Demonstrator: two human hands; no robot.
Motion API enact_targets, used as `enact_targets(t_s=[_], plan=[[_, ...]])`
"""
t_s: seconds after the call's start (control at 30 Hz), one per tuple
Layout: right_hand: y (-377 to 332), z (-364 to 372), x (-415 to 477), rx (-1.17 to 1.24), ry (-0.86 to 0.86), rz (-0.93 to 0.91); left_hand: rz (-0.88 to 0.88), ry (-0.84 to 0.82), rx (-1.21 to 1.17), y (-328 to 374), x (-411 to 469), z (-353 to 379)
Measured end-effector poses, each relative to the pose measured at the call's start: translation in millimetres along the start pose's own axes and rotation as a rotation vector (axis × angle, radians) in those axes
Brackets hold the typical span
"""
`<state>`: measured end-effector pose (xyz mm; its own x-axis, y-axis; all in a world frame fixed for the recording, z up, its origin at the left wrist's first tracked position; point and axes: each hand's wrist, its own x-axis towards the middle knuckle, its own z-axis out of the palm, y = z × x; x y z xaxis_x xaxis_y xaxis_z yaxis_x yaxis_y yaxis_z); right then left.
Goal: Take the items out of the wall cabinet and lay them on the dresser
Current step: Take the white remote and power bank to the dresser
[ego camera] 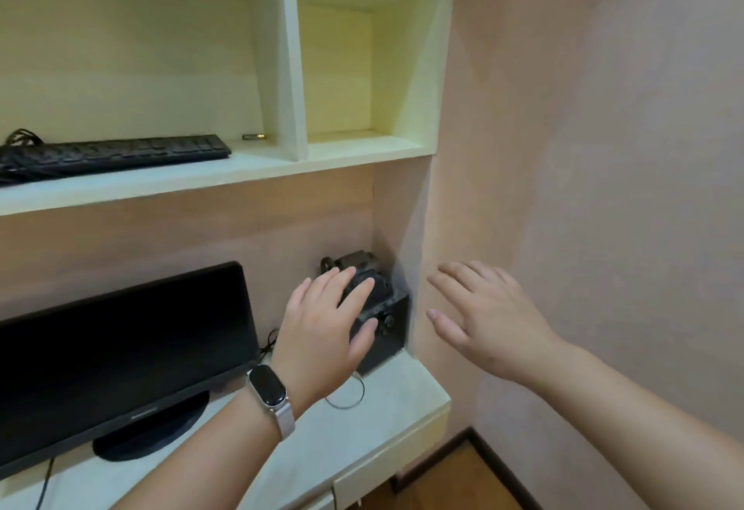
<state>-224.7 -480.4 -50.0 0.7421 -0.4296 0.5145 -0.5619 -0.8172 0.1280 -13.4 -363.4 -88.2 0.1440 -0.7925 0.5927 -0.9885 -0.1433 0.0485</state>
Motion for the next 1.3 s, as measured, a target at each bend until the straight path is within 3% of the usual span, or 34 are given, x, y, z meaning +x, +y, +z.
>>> enact_targets(t_s=[0.63,0.93,1.1,1.3], plan=[[117.1,-33.5,217.0,-0.002,0.361,-0.134,0.022,0.314,0.112,-21.6,236.1,-47.0],[164.7,-66.1,313.7,-0.048,0.494,-0.264,0.102,0.474,0.239,-32.6,344.4,-108.9],[172.1,-84.1,360.6,-0.010,0.568,-0.285,0.217,0.401,0.322,-40.9,402.8,-161.8],[162.5,-100.0,395.2,0.015,0.542,-0.271,0.137,0.077,0.369,-54.0,485.6,-207.3]])
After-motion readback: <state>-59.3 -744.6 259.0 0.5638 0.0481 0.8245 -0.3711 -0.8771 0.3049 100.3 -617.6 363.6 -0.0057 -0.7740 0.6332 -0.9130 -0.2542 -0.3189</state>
